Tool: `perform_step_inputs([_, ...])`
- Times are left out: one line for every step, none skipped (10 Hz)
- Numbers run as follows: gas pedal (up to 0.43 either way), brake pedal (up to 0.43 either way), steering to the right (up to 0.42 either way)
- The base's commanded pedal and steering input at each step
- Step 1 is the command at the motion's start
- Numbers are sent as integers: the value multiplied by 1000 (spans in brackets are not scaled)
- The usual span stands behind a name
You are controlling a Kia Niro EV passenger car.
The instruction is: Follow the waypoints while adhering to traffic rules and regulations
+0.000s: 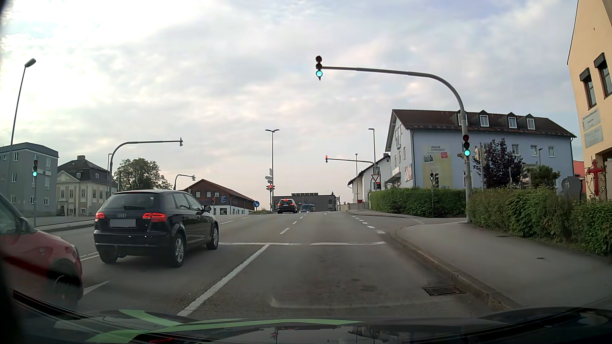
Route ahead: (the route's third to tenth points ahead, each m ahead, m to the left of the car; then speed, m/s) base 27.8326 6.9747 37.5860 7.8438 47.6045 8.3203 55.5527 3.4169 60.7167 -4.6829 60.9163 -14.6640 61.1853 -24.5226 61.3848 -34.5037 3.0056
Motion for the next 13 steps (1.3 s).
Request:
perform_step_inputs([0,0,-20])
perform_step_inputs([8,0,-19])
perform_step_inputs([39,0,-19])
perform_step_inputs([98,0,-19])
perform_step_inputs([130,0,-19])
perform_step_inputs([150,0,-17])
perform_step_inputs([169,0,-15])
perform_step_inputs([197,0,-14])
perform_step_inputs([228,0,-11])
perform_step_inputs([240,0,-9])
perform_step_inputs([240,0,-7])
perform_step_inputs([260,0,-5])
perform_step_inputs([260,0,-5])
